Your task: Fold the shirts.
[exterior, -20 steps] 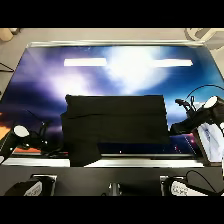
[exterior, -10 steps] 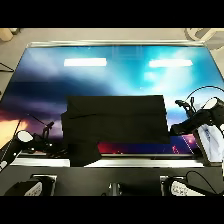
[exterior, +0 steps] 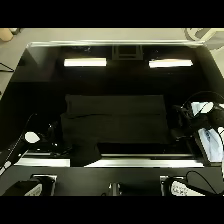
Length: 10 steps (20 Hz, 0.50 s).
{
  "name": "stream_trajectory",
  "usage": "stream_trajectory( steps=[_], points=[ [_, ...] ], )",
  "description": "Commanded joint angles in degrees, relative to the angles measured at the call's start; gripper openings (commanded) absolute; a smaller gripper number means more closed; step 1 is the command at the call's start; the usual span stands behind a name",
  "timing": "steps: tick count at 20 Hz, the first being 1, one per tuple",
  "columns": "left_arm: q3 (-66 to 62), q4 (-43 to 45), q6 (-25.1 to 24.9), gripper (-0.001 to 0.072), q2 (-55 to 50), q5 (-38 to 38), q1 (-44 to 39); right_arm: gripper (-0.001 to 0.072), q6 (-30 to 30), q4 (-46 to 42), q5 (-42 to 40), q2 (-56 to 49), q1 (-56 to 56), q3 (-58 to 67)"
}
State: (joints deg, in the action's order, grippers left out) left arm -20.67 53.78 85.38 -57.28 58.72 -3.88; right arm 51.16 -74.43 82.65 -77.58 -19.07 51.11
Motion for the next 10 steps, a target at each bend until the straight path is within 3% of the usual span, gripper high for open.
stream_trajectory(
  steps=[1, 5, 6, 10],
  points=[
    [-0.11, -0.48, -0.96, 0.0025, 0.79, -0.26, -0.46, 0.0612, 1.25, 1.92, -2.64, 0.02, 0.00, -2.21],
    [-0.11, -0.50, -0.92, 0.0025, 2.60, -0.22, -0.44, 0.0593, 3.04, 3.50, -4.94, -0.28, 0.00, -2.75],
    [-0.11, -0.50, -0.92, 0.0025, 2.89, -0.22, -0.44, 0.0543, 3.26, 3.82, -4.55, -0.72, 0.00, -2.80],
    [-0.15, -0.50, -0.92, 0.0025, 3.17, -0.28, -0.44, 0.0495, 3.65, 5.27, -3.15, -2.91, 0.04, -2.80]
  ],
)
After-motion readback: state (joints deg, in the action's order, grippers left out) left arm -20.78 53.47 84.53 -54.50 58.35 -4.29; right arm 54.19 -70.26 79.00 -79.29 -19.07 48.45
